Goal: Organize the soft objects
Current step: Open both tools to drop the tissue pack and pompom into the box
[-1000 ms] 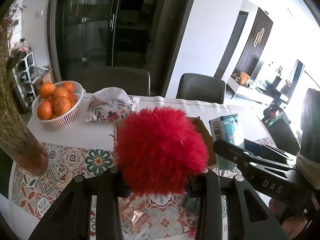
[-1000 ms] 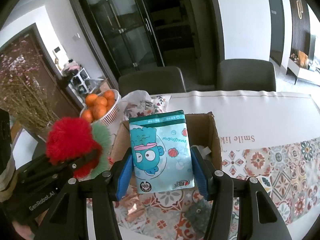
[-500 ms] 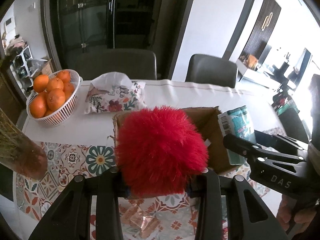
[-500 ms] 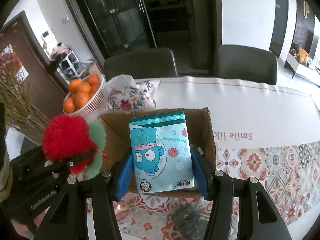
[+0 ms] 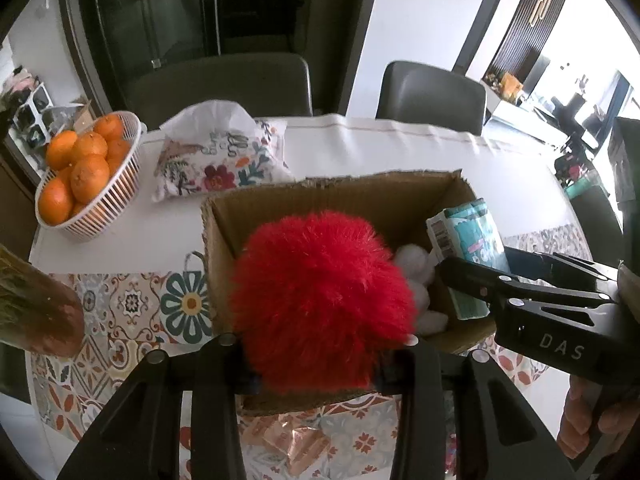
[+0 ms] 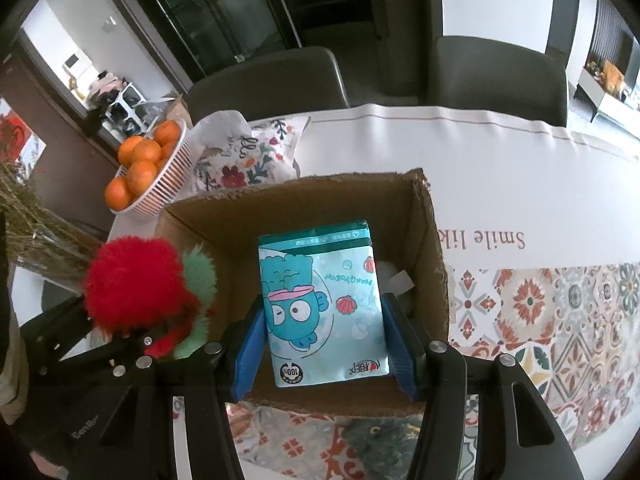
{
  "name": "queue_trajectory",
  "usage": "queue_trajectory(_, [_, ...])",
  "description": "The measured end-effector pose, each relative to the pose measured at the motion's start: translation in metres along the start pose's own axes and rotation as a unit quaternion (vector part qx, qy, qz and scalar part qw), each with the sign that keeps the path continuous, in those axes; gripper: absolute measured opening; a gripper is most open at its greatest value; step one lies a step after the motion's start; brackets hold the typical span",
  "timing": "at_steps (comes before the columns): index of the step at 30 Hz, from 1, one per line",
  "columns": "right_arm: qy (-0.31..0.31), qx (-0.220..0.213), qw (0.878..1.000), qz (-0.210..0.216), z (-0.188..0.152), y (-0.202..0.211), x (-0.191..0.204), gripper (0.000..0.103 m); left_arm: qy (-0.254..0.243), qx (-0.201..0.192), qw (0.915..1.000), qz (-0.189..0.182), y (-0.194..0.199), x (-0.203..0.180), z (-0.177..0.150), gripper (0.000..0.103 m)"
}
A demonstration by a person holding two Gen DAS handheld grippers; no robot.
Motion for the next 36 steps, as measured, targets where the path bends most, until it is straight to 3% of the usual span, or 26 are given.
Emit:
queue_trajectory(4, [-0.004,0.005,1.000,0.004,0.000,-0.006,-0.001,0.057,-0.002,0.018,0.9998,-0.003,-0.010,-0.001,-0.001,0.042])
queue_trajectory(6, [-0.007,0.007,1.000,0.010,0.001,-0.008,-0.001,0.060,-0.002,0.023,0.9997,-0.003,-0.014,0.000,-0.002,0.052])
queue_trajectory(8, [-0.010,0.002,1.000,0.013,0.001,-0.007,-0.001,0.068,-0.001,0.029,0.9996,-0.003,-0.017,0.000,-0.003,0.056])
queue_trajectory(11, [-0.012,-0.005,1.000,0.003,0.001,-0.003,-0.003,0.069,-0.002,0.033,0.9994,-0.004,-0.019,-0.001,-0.006,0.059])
queue_trajectory(28, [-0.007,-0.042,0.999,-0.031,-0.028,0.036,0.006,0.069,0.005,0.003,0.9999,0.012,0.022,0.001,-0.036,0.063])
queue_trajectory(36, [-0.005,-0.060,0.997,-0.047,-0.048,0.051,0.018,0.069,0.019,-0.007,0.9998,0.003,0.041,0.006,-0.060,0.064])
Point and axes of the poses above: each gripper's, at about its wrist camera, not at the fingertips, and y roughly against the way its jaws point, x to its left, z to its top, the point moved 9 cm from there along -y, roughly the way its jaws point, and after that the axes turned 10 degrees about x, right-handed, at the moved point
